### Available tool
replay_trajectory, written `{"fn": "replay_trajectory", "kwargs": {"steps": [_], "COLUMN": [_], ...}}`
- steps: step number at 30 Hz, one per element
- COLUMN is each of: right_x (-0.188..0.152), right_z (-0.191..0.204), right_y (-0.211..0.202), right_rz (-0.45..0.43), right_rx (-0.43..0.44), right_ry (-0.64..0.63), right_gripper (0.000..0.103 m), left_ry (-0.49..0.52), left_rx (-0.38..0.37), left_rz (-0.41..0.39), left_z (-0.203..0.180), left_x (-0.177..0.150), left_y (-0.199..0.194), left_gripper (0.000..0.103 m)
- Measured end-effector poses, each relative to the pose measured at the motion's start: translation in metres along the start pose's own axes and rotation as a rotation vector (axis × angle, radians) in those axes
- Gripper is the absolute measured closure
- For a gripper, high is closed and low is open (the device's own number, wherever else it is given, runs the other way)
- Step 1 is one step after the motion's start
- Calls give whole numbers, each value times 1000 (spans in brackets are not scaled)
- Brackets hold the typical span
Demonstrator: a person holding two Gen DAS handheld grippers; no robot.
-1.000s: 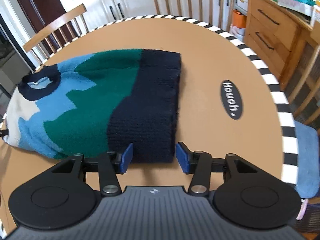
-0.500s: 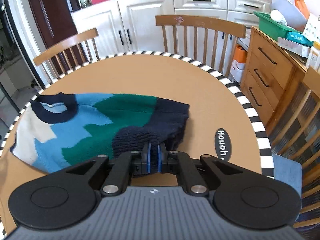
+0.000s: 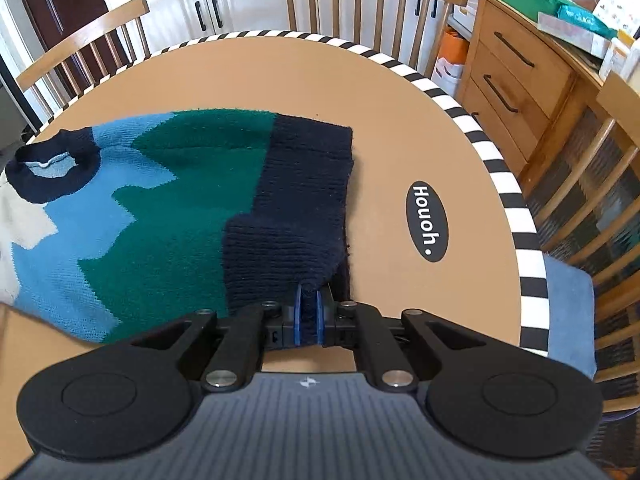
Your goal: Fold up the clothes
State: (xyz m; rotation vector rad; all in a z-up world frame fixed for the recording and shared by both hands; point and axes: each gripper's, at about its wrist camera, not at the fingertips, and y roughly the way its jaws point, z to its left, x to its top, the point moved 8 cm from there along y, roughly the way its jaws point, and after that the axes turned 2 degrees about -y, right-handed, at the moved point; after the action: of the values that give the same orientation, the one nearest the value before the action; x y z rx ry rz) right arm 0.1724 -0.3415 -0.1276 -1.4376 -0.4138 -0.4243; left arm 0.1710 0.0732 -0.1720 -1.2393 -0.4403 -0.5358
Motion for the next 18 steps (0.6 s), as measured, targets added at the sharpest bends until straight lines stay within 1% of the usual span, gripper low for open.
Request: {"fn": "replay_trajectory", "kwargs": {"steps": [1,3,4,5,6,7,8,9,10,12,15,16,17,18], "right_x": [-1,-4,-5,-6,-7,-7,-7,-7,-6,-5,-4,-4,-6,-7], "right_z": [1,2,3,3,3,3,4,4,4,2,-5,-10,-16,-21], "right_y": [0,0,0,1,1,2,2,2,2,0,-4,-4,-3,-2], "right_rz": [-1,-1,-3,-4,-4,-3,-3,-5,-10,-22,-47,-52,-54,-50], "right_rx": [4,8,8,9,11,12,12,11,9,0,-48,-71,-83,-78], "right_ry": [1,4,7,10,14,17,20,20,17,13,10,13,30,52], "right_gripper": [95,95,95,95,95,94,94,94,94,94,98,101,100,100], "left_ry": [-54,-163,-198,-203,-182,-162,-141,-121,-100,-67,-82,-80,-76,-74], "left_rx": [-12,-52,-80,-92,-79,-65,-48,-24,0,48,128,154,174,172], "left_rz": [15,-10,-38,-59,-64,-69,-74,-78,-82,-92,-144,-155,-159,-148], "left_z": [5,15,18,19,19,19,19,20,20,23,40,45,49,52], "left_x": [0,5,7,9,9,9,10,11,12,14,17,18,18,17], "left_y": [4,7,8,10,16,21,24,24,24,22,11,8,7,9], "left_gripper": [40,33,33,34,44,75,82,93,96,97,98,98,98,98]}}
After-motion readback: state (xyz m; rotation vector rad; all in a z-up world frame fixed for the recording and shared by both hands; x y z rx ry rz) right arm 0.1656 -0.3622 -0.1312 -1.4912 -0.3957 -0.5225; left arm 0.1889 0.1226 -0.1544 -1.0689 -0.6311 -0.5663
